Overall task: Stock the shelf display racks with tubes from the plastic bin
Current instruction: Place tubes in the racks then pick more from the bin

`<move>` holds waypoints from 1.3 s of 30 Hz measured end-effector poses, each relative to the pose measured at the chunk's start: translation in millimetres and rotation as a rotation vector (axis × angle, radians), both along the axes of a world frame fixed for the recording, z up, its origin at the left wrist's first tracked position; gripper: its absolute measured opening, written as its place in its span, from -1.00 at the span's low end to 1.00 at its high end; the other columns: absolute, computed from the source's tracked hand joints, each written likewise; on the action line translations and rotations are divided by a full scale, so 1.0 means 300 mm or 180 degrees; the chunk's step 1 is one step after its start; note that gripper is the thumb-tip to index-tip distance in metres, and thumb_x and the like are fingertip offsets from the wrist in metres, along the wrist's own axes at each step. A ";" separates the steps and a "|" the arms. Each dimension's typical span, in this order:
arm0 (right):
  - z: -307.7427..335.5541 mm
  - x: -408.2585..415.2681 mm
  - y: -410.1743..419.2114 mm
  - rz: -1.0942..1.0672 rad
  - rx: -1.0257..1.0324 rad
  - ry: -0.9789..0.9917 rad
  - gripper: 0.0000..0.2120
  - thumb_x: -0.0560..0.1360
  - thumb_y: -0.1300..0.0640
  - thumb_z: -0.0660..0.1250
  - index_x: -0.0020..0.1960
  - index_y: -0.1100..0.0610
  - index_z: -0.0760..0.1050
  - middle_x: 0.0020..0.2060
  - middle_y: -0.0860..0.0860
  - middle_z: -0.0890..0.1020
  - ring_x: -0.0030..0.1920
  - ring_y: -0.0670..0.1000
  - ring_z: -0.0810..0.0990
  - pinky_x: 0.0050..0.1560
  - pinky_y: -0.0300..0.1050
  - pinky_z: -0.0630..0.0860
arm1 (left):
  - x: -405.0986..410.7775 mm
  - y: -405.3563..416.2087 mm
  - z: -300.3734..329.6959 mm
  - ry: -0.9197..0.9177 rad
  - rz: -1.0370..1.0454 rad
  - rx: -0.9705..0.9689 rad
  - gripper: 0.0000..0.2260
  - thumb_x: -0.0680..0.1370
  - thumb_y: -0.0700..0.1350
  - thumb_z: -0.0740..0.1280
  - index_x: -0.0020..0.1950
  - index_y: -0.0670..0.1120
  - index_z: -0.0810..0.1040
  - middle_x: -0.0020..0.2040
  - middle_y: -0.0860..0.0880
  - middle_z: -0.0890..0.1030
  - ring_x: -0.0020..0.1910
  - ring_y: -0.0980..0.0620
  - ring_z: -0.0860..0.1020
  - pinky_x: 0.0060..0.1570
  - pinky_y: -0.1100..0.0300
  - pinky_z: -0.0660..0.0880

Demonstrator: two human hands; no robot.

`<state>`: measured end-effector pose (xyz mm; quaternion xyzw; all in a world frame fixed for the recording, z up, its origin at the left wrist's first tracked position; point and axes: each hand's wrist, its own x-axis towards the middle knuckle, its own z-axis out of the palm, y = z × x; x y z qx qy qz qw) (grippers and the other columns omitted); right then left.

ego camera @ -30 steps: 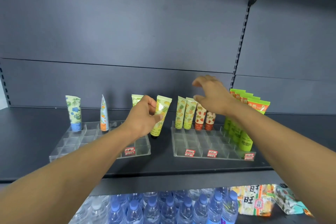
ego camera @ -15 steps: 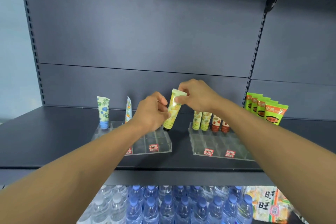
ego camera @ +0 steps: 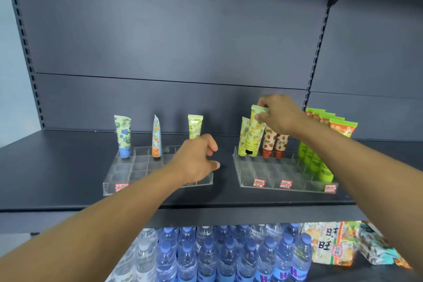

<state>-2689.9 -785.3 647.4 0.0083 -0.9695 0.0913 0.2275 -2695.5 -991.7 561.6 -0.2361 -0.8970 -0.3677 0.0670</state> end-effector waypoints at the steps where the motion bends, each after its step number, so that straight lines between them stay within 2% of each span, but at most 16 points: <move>1: -0.018 -0.005 0.006 -0.0027 -0.0019 -0.0042 -0.91 0.54 0.11 0.30 -0.04 0.13 0.44 -0.13 0.07 0.52 -0.15 0.11 0.52 -0.18 -0.09 0.42 | 0.005 0.015 -0.006 0.0024 -0.0043 -0.0097 -0.75 0.45 -0.14 0.44 0.07 -0.04 0.47 -0.03 0.04 0.50 -0.02 0.06 0.49 0.02 0.24 0.45; 5: -0.084 -0.027 0.008 -0.0076 -0.0048 -0.0060 -0.90 0.55 0.11 0.29 0.01 0.13 0.43 -0.06 0.14 0.56 -0.13 0.19 0.55 -0.11 0.01 0.51 | 0.020 0.065 -0.022 0.0050 -0.0195 -0.0354 -0.69 0.46 -0.11 0.43 0.17 -0.06 0.46 0.07 0.01 0.51 0.08 0.03 0.50 0.14 0.14 0.47; 7: -0.104 -0.038 0.001 -0.0072 -0.0018 -0.0014 -0.87 0.55 0.11 0.28 0.05 0.14 0.45 -0.04 0.16 0.57 -0.10 0.20 0.56 -0.14 -0.01 0.49 | 0.027 0.084 -0.031 0.0077 -0.0273 -0.0474 -0.68 0.47 -0.10 0.42 0.19 -0.06 0.46 0.12 -0.01 0.53 0.11 0.03 0.51 0.17 0.10 0.47; 11: -0.128 -0.056 -0.011 -0.0068 0.0041 0.0018 -0.81 0.55 0.12 0.27 0.13 0.16 0.45 -0.01 0.18 0.58 -0.02 0.22 0.55 -0.18 -0.08 0.37 | 0.032 0.112 -0.050 0.0126 -0.0415 -0.0533 -0.68 0.47 -0.10 0.42 0.20 -0.05 0.48 0.16 -0.03 0.54 0.13 0.05 0.50 0.15 0.14 0.46; 14: -0.154 -0.068 -0.013 -0.0071 0.0088 0.0022 -0.76 0.55 0.12 0.27 0.19 0.16 0.44 0.05 0.20 0.58 0.02 0.24 0.55 -0.18 -0.09 0.38 | 0.031 0.125 -0.058 0.0147 -0.0499 -0.0564 -0.69 0.47 -0.10 0.43 0.18 -0.03 0.50 0.16 -0.03 0.55 0.14 0.04 0.51 0.16 0.12 0.46; 20: -0.171 -0.071 -0.009 -0.0065 0.0021 0.0080 -0.74 0.56 0.12 0.28 0.21 0.19 0.43 0.06 0.19 0.58 -0.01 0.21 0.57 -0.14 -0.06 0.47 | 0.020 0.141 -0.063 0.0260 -0.0507 -0.0699 -0.75 0.47 -0.08 0.42 0.13 0.00 0.54 0.14 0.00 0.59 0.13 0.04 0.53 0.18 0.05 0.48; 27: -0.176 -0.072 -0.020 -0.0030 0.0048 0.0079 -0.74 0.56 0.12 0.28 0.19 0.21 0.42 0.01 0.19 0.59 -0.08 0.19 0.59 -0.06 0.08 0.58 | 0.024 0.161 -0.065 0.0320 -0.0446 -0.0719 -0.79 0.48 -0.08 0.41 0.10 -0.02 0.55 0.09 0.04 0.60 0.07 0.06 0.55 0.15 0.04 0.50; 33: -0.174 -0.049 -0.011 -0.0007 -0.0029 -0.0001 -0.67 0.53 0.11 0.33 0.24 0.17 0.37 0.01 0.16 0.60 -0.10 0.14 0.60 -0.18 -0.03 0.56 | 0.030 0.169 -0.067 0.0307 -0.0348 -0.0772 -0.79 0.47 -0.09 0.42 0.10 -0.02 0.55 0.08 0.03 0.60 0.08 0.05 0.56 0.15 0.03 0.50; 36: -0.160 -0.024 -0.001 0.0026 -0.0088 0.0020 -0.60 0.50 0.11 0.37 0.26 0.17 0.33 0.06 0.15 0.57 0.01 0.15 0.57 -0.15 -0.07 0.48 | 0.037 0.173 -0.060 0.0291 -0.0274 -0.0848 -0.75 0.47 -0.08 0.41 0.13 -0.02 0.53 0.13 0.02 0.60 0.12 0.03 0.55 0.17 0.04 0.50; 39: -0.138 0.026 0.020 0.0055 -0.0045 0.0172 -0.54 0.48 0.09 0.39 0.29 0.17 0.32 0.18 0.13 0.49 0.20 0.15 0.46 0.07 0.02 0.49 | 0.058 0.170 -0.043 0.0281 -0.0167 -0.0860 -0.70 0.46 -0.08 0.42 0.17 -0.02 0.51 0.16 -0.01 0.58 0.15 0.00 0.54 0.18 0.05 0.48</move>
